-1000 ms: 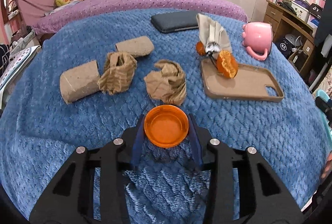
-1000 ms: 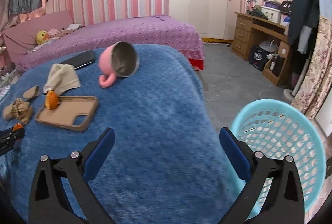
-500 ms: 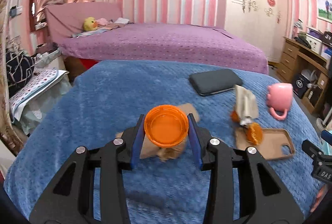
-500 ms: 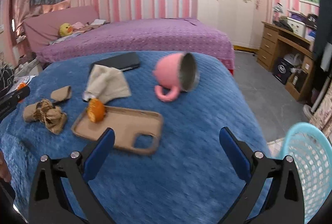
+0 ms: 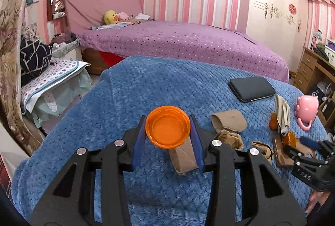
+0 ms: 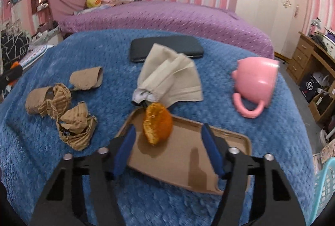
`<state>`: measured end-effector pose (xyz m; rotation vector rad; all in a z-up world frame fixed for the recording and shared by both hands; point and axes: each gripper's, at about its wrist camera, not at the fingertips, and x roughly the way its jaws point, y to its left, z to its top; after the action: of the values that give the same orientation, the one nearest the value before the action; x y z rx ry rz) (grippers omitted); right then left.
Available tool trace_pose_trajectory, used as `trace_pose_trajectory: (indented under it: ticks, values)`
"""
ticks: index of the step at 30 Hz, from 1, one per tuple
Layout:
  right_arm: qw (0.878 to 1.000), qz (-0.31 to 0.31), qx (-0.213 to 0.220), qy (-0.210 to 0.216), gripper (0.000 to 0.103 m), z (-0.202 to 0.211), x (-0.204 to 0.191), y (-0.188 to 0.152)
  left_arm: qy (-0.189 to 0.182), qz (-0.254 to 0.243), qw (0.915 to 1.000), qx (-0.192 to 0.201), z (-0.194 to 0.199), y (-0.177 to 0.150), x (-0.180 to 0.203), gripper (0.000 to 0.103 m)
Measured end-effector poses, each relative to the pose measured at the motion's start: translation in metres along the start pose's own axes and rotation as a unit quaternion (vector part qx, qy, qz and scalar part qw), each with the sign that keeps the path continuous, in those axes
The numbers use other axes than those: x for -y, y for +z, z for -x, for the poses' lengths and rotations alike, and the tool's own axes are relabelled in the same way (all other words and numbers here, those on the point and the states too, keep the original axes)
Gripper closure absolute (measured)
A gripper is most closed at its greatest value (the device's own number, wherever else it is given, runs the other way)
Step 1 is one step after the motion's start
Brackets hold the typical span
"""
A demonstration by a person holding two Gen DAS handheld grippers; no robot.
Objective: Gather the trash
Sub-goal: 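Lift the orange cap with the left tool while the right tool reaches toward the phone case, then carry the orange peel in the right tool and the cap in the left tool toward the basket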
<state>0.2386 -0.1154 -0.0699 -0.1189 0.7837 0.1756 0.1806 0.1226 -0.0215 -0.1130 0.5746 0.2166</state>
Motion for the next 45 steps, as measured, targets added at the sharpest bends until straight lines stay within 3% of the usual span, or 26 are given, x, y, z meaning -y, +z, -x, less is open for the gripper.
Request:
trace_pose_trajectory:
  ticks: [4,12,21,30,39,45]
  values:
    - [1.000,-0.005,-0.003,0.030,0.073,-0.001,0.005,-0.001,-0.008,0.004,0.9999,-0.008,-0.005,-0.003,0.002,0.064]
    - [0.999,-0.016,0.022,0.022,0.074,0.036,0.032,-0.015,-0.024,-0.015,0.9996,0.004,0.008,-0.004,0.024,0.064]
    - [0.997,-0.040,0.059,-0.017,0.074,0.090,0.081,-0.040,-0.053,-0.042,0.9977,0.000,0.028,-0.018,0.067,0.064]
    - [0.991,-0.073,0.091,-0.060,0.074,0.145,0.139,-0.071,-0.113,-0.035,0.9921,-0.043,0.047,-0.046,0.108,0.064]
    - [0.985,-0.115,0.097,-0.084,0.074,0.151,0.189,-0.102,-0.127,-0.068,0.9881,-0.053,0.063,-0.072,0.147,0.064]
    - [0.983,-0.124,0.095,-0.096,0.074,0.151,0.209,-0.110,-0.116,-0.115,0.9858,-0.040,0.067,-0.085,0.172,0.064]
